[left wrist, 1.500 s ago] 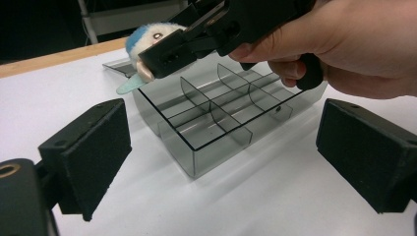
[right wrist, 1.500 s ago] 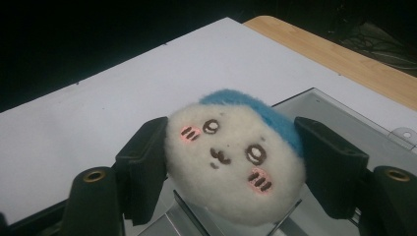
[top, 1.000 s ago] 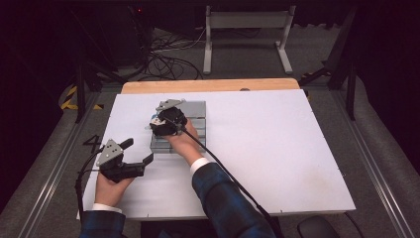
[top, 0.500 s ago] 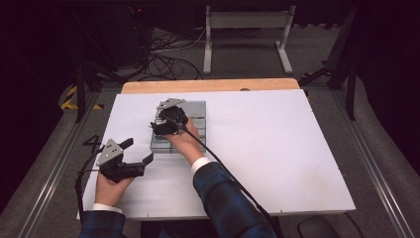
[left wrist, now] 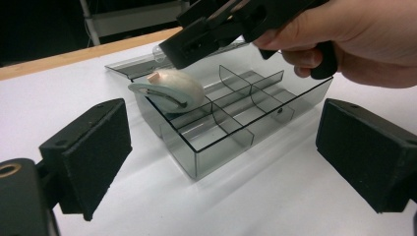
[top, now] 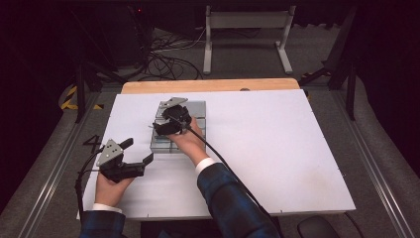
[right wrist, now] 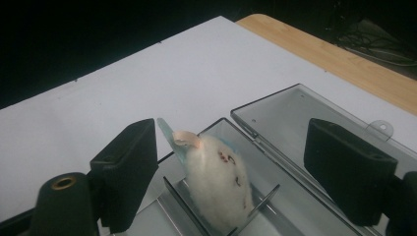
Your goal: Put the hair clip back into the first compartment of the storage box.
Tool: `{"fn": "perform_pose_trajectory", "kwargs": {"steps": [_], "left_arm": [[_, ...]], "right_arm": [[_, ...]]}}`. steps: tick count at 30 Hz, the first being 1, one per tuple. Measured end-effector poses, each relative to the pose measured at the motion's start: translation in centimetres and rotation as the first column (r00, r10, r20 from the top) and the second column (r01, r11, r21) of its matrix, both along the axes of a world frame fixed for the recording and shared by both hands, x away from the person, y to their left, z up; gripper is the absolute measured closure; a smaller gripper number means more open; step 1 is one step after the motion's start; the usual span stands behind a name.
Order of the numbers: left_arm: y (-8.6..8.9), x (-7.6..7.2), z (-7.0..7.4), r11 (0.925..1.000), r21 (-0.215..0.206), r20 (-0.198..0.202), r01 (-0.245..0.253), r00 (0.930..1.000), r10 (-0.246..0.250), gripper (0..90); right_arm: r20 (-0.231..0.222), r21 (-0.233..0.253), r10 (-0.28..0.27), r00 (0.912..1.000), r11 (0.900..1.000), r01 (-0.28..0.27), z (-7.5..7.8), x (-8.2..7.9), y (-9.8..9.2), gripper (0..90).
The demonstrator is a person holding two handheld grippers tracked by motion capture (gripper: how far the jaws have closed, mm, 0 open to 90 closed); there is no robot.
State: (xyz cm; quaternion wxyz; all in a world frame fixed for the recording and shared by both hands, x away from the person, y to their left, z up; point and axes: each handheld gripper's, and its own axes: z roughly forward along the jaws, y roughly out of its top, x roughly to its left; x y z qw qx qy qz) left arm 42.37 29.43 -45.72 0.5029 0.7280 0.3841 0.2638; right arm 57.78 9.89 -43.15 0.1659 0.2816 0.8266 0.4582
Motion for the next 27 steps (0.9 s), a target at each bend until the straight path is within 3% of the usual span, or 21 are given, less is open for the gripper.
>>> {"fn": "perform_pose_trajectory", "kwargs": {"steps": [4,9,23,27], "left_arm": [[0.0,0.0,0.0,1.0,-0.006,0.004,0.001,1.0,-0.001,7.0],[-0.1,0.0,0.0,1.0,-0.008,0.003,0.002,1.0,-0.002,7.0],[0.0,0.0,0.0,1.0,0.003,0.005,-0.001,1.0,0.001,7.0],[0.2,-0.1,0.1,0.9999,-0.012,0.009,-0.004,0.9999,0.004,7.0]], "right_arm": [[0.013,0.034,-0.012,0.9998,0.999,0.012,0.3,-0.2,-0.9,21.3],[0.011,0.028,-0.026,0.9996,0.999,0.026,0.3,-0.2,-1.7,16.4],[0.031,0.076,-0.03,0.9991,0.997,0.028,1.2,-0.9,-3.8,8.6],[0.036,0.086,-0.029,0.9989,0.996,0.026,1.3,-1.3,-4.3,7.5]]}}
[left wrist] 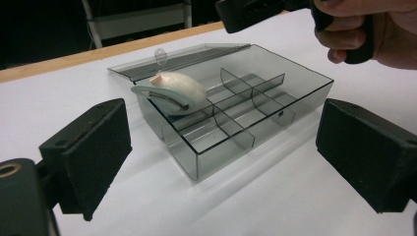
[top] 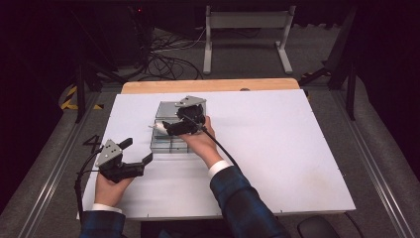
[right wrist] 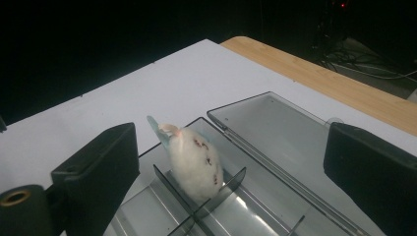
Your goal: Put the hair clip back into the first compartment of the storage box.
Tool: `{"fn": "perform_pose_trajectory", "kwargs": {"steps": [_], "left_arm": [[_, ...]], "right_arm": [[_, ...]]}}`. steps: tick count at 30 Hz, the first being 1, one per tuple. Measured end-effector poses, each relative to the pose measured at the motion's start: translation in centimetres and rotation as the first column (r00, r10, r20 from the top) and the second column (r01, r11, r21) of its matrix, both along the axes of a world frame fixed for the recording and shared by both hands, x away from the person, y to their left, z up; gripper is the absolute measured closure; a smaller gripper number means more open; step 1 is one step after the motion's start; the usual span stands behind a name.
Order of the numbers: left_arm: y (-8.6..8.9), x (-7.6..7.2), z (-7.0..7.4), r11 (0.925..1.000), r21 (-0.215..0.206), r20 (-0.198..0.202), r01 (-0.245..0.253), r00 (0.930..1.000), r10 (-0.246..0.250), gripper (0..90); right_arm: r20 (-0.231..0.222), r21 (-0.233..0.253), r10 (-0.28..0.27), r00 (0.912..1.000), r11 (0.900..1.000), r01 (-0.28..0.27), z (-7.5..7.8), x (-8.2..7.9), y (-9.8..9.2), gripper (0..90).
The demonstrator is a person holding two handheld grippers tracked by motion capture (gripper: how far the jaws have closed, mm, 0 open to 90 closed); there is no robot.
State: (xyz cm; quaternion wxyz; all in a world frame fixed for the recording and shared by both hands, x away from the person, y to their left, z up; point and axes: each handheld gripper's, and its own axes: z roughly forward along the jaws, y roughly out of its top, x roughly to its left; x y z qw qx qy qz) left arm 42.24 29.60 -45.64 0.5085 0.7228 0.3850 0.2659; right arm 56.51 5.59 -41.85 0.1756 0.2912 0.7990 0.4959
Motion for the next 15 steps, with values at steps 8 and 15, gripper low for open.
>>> {"fn": "perform_pose_trajectory", "kwargs": {"steps": [8,15], "left_arm": [[-0.2,0.0,-0.1,1.0,0.006,-0.003,0.003,1.0,-0.003,7.0],[-0.2,0.0,0.0,1.0,0.0,0.006,-0.004,1.0,0.004,6.8]], "right_arm": [[0.001,0.019,-0.004,1.0,1.0,0.004,0.0,-0.6,-1.2,4.3],[0.012,0.04,0.004,0.9999,0.999,-0.005,0.2,-1.1,-2.1,3.2]]}}
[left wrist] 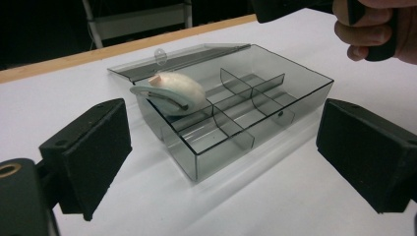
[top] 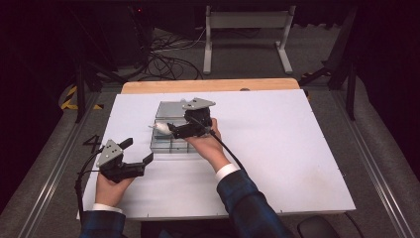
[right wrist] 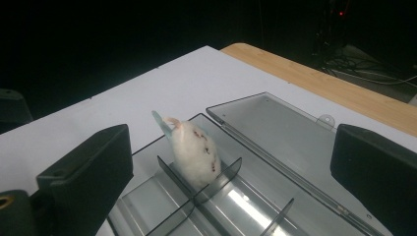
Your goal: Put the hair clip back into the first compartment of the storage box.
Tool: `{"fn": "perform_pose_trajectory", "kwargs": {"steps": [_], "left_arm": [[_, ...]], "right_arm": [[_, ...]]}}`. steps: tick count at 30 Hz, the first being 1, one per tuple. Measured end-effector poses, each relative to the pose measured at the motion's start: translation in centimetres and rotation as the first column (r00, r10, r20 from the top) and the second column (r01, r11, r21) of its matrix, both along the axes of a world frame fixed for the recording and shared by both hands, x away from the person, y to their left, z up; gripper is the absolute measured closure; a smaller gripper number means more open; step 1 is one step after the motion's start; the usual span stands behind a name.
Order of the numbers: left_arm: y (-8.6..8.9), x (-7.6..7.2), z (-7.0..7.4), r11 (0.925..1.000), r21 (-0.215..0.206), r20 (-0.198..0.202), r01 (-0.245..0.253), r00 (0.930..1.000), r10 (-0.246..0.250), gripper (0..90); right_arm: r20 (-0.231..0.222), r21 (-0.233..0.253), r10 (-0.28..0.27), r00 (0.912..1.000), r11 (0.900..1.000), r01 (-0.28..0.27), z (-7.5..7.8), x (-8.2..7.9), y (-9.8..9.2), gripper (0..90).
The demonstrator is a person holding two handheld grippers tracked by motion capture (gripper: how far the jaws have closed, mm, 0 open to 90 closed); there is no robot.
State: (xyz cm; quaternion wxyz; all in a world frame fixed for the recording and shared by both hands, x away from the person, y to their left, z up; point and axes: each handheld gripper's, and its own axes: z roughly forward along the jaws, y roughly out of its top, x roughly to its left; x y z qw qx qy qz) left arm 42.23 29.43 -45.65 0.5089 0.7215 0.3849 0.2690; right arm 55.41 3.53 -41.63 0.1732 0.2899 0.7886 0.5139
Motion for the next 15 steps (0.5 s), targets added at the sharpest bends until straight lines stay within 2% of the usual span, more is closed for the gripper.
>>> {"fn": "perform_pose_trajectory", "kwargs": {"steps": [2,15], "left_arm": [[0.0,0.0,0.0,0.9999,-0.011,0.001,-0.002,1.0,0.002,6.8],[-0.3,0.0,-0.1,0.9999,0.009,-0.011,0.01,0.9999,-0.01,6.8]], "right_arm": [[0.001,0.003,0.002,1.0,1.0,-0.002,-0.1,-0.2,-0.3,2.5],[0.015,0.039,-0.022,0.9997,0.999,0.021,-0.2,-0.9,-3.5,0.9]]}}
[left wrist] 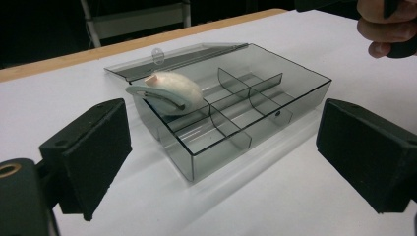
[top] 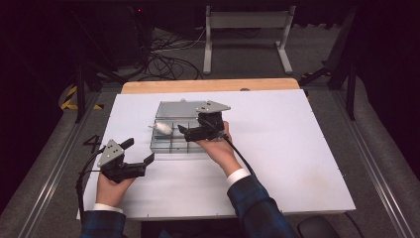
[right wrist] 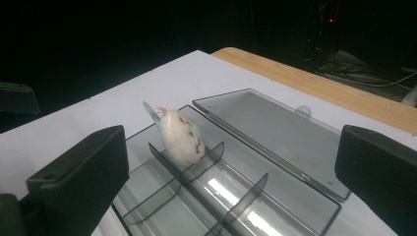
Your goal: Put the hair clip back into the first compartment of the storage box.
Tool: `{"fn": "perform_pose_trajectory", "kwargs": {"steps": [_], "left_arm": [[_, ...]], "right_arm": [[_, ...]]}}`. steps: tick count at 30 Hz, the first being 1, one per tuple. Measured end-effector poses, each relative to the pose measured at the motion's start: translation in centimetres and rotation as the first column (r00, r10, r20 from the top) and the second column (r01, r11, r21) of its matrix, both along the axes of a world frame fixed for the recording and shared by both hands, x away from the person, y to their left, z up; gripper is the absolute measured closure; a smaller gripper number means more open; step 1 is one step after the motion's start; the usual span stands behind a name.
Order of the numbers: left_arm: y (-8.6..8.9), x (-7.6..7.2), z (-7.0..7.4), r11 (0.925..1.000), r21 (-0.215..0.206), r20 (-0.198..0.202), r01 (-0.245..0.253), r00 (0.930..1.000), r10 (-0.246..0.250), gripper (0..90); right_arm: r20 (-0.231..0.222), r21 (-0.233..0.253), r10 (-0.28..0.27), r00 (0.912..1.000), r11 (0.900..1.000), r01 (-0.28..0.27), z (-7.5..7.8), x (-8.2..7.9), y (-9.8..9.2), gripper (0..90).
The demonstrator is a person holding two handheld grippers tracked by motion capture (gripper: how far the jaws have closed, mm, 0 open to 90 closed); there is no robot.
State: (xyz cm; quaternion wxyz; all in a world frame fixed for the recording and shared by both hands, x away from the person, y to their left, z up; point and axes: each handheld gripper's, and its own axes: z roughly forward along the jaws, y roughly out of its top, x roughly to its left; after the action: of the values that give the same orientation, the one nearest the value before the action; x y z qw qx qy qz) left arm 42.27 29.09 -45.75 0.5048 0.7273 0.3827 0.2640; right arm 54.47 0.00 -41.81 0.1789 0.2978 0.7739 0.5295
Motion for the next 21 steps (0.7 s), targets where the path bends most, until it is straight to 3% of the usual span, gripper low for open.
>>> {"fn": "perform_pose_trajectory", "kwargs": {"steps": [21], "left_arm": [[0.1,0.0,0.0,1.0,0.005,0.005,0.002,1.0,-0.002,6.9]], "right_arm": [[0.016,0.035,-0.046,0.9988,0.998,0.045,-0.4,-1.7,-5.6,0.3]]}}
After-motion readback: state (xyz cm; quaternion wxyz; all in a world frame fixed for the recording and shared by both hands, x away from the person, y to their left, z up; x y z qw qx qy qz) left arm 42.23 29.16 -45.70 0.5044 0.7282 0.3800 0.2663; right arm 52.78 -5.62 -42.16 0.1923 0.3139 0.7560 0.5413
